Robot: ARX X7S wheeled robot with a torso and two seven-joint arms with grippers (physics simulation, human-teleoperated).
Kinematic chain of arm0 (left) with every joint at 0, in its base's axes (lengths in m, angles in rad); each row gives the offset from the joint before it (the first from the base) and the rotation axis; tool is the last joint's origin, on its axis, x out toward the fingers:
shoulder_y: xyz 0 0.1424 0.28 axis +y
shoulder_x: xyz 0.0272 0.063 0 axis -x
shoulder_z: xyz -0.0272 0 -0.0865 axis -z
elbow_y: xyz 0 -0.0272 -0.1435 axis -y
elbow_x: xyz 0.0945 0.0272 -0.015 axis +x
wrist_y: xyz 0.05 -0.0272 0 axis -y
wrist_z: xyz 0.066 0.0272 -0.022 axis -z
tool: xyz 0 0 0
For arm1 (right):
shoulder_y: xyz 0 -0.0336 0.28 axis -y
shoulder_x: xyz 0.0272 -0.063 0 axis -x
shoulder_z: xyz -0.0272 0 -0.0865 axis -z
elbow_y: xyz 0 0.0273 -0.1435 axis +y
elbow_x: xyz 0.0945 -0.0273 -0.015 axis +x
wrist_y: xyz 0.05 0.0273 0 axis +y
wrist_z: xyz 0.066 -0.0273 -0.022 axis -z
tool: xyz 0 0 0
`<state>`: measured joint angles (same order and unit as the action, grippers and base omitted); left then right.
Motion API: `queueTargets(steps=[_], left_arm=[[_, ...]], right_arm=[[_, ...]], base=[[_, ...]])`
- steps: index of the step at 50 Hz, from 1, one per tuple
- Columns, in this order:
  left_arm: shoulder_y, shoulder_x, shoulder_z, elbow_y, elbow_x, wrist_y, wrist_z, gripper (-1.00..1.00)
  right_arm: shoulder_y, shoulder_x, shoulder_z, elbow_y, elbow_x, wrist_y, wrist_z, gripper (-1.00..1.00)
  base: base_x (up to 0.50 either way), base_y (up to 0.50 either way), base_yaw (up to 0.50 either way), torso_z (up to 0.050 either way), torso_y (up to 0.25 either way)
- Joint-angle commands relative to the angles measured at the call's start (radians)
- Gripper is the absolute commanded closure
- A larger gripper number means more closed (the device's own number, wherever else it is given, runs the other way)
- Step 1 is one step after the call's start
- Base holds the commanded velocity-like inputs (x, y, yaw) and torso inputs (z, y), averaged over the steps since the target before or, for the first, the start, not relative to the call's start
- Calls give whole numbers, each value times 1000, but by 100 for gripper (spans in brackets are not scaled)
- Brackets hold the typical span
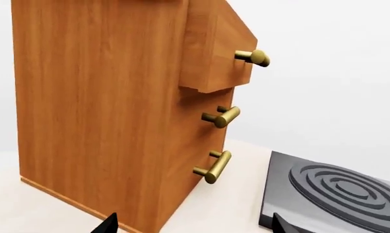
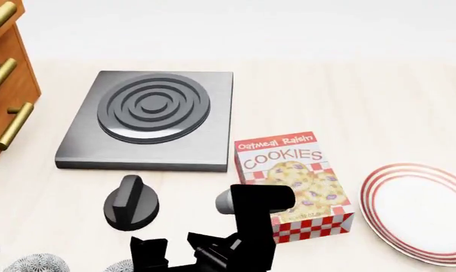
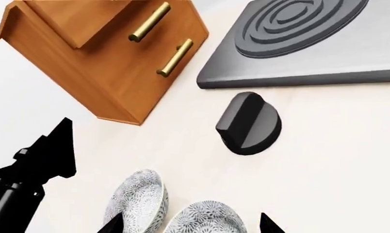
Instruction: Pick the akita bowl from table center and place it on the plate.
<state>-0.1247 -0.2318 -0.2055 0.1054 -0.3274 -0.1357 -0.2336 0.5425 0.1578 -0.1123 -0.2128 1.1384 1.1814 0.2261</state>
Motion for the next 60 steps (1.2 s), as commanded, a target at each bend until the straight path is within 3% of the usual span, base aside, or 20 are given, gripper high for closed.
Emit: queueTargets(steps=[1,9,20,60], left_arm=[[-2,-4,-4,-3,-6,3,-9,-100],[0,-3,7,-11,-4,11,-6,-100],[-4,-7,11,3,-10,1,-13,-100],[3,-16,20,3,-25,10,-27,-100]], right_arm=[[5,7,0,30,37,32,29,-100],[-5,36,27,-6,78,65,89,-100],[-59,78,14,30,36,22,44,-100],[50,59,-135,274,-91,-78,-122,-100]], base=[[0,0,0,0,0],[0,0,0,0,0],[0,0,0,0,0],[0,0,0,0,0]])
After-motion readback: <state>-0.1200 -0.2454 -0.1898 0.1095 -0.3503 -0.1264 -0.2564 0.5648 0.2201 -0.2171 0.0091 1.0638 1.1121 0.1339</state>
